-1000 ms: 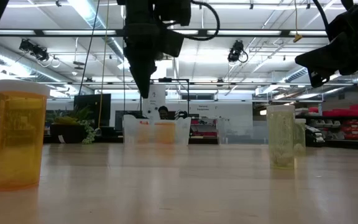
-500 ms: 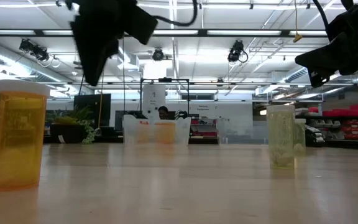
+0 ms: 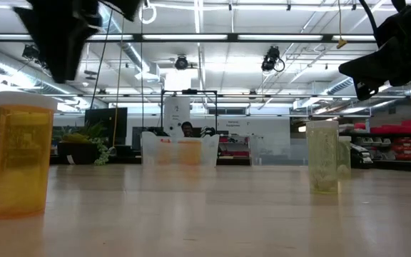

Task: Pick and place medicine bottles into bin by pill shape (circle, oval)
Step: Put the orange capsule bottle into the left transparent bin

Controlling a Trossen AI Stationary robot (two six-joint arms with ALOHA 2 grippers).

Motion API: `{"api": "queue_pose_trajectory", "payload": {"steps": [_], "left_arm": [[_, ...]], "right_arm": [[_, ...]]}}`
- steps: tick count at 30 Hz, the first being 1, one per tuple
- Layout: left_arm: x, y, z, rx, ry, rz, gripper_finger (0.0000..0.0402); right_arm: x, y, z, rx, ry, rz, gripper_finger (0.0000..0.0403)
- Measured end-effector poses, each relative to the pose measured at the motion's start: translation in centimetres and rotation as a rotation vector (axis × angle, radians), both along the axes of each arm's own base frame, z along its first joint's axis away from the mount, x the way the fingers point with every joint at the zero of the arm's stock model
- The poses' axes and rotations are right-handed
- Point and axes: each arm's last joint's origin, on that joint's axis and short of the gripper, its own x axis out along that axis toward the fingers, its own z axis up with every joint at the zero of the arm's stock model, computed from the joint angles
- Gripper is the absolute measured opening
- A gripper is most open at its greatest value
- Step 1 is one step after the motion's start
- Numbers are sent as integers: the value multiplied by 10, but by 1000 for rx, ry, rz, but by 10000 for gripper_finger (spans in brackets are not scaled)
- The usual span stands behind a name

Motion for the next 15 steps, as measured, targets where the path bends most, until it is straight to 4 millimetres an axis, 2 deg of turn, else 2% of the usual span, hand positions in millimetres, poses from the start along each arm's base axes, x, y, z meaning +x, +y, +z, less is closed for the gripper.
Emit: {"api": "queue_pose_trajectory", "payload": {"steps": [9, 15], "left_arm": [[-19, -44, -2, -60, -100, 65, 198], [-30, -60, -2, -55, -119, 63, 201]], "right_arm": [[0, 0, 0, 0, 0, 0, 19], [0, 0, 0, 0, 0, 0, 19]]}}
